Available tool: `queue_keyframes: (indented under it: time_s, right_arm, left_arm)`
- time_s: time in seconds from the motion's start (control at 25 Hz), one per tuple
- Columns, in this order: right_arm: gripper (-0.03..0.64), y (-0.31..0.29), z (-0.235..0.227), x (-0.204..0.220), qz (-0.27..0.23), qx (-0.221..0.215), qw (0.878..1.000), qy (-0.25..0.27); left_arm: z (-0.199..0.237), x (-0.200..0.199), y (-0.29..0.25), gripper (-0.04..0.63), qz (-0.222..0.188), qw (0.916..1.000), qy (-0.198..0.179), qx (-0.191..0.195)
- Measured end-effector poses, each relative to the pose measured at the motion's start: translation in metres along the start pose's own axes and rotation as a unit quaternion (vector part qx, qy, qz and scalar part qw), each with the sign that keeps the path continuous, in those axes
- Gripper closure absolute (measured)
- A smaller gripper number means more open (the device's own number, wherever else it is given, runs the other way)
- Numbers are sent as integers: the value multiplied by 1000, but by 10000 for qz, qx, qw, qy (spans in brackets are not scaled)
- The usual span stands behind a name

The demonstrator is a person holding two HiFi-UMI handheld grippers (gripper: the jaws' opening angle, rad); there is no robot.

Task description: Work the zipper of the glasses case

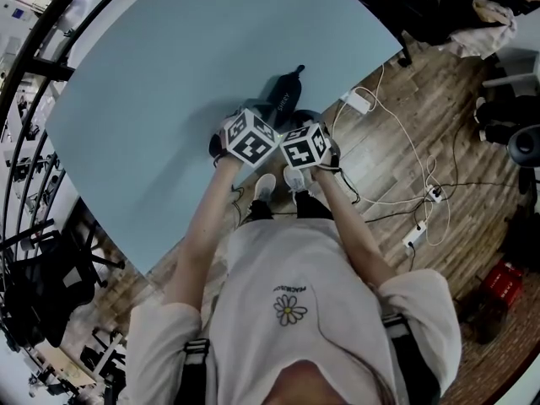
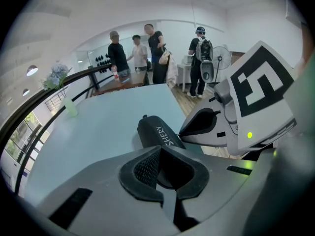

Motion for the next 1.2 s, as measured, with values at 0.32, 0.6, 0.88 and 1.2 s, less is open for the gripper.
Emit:
queue_keyframes:
  time_s: [0.32, 0.6, 0.88, 1.2]
  right_arm:
    - [615, -2, 1, 0, 0, -329, 9994, 52]
    - [615, 14, 42, 10, -25, -1030, 9902, 945]
    - [615, 21, 86, 0, -211, -1332, 9798, 1476]
    - [615, 37, 67, 45, -11, -811, 9440, 3199]
  left_arm:
    - [1, 1, 0, 583, -53, 9999, -12, 86]
    - [2, 1, 0, 583, -84, 9998, -123, 119]
    - [3, 3, 2, 581, -133, 9992, -338, 158]
    - [-3, -4, 25, 581, -456, 9969, -643, 73]
Point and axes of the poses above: the fingertips, and each gripper's own axes: y backward along the fingers, z to its left, x out of its underside, the point moved 4 cm from there along y, backward along the fingers, and after that the axes turned 12 degrees about z, right-handed, at the moved point
